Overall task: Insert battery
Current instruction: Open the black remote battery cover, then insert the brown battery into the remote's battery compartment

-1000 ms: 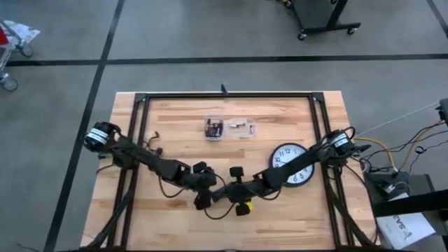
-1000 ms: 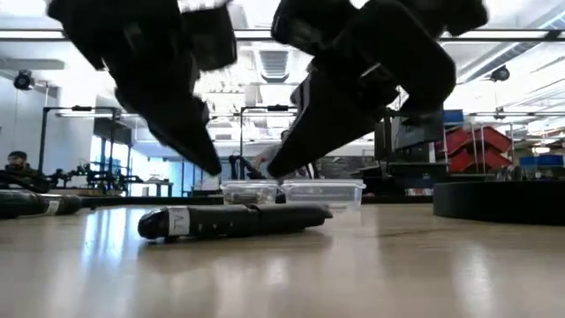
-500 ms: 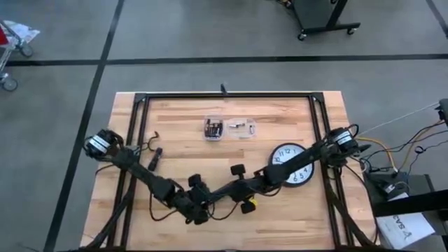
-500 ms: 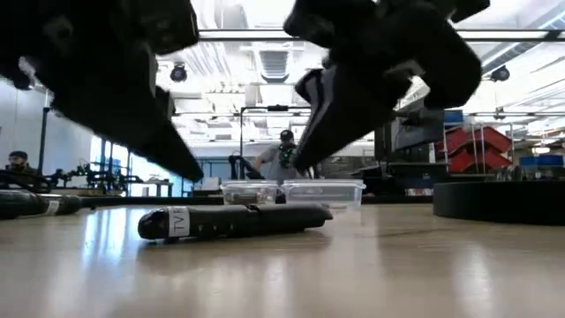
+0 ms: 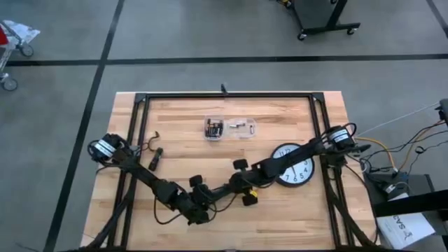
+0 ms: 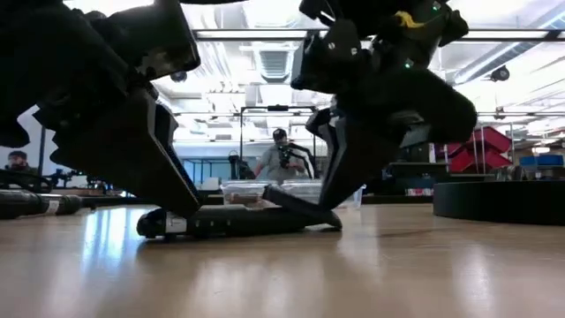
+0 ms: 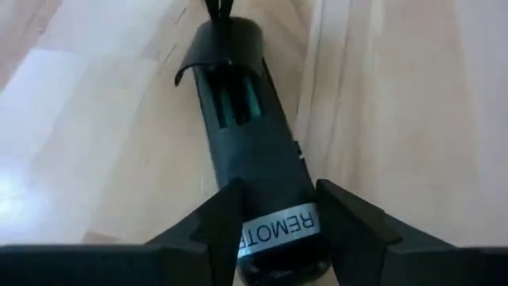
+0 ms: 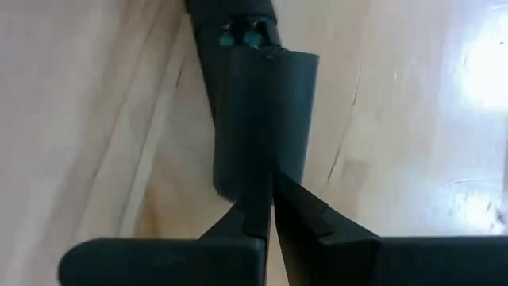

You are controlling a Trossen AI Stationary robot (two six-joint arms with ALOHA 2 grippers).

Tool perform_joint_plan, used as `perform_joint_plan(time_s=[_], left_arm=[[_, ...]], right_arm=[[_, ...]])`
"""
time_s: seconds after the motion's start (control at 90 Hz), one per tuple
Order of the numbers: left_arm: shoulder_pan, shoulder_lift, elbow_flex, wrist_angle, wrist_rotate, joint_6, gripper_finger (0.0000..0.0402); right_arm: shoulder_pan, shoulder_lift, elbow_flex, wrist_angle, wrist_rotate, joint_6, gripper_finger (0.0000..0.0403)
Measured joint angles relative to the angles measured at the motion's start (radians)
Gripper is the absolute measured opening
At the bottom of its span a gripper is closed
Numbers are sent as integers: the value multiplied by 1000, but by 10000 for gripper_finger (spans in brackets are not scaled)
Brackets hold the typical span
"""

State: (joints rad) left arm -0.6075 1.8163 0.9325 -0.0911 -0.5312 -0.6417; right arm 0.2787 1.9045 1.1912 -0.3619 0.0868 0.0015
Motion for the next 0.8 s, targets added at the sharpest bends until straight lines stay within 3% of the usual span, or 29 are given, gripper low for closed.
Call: perform_joint_plan(time_s=[0.167,0.367,0.567,0.678,0.8], left_arm=[[1,-14,2,-87,10,12,138],[0,-40,-1,-140,41,41,133],[-8,-141,-5,-199,50,23,132],[-11,-212,-7,-219,48,20,132],[-9,-287,-17,-233,35,31,132]], right_arm=[[3,-48,36,-177,118,9,0],[3,-94,44,-136,140,-3,0],[-64,-129,107,-321,348,31,0],[-119,-168,138,-355,362,24,0],[-176,-194,167,-353,362,-93,0]])
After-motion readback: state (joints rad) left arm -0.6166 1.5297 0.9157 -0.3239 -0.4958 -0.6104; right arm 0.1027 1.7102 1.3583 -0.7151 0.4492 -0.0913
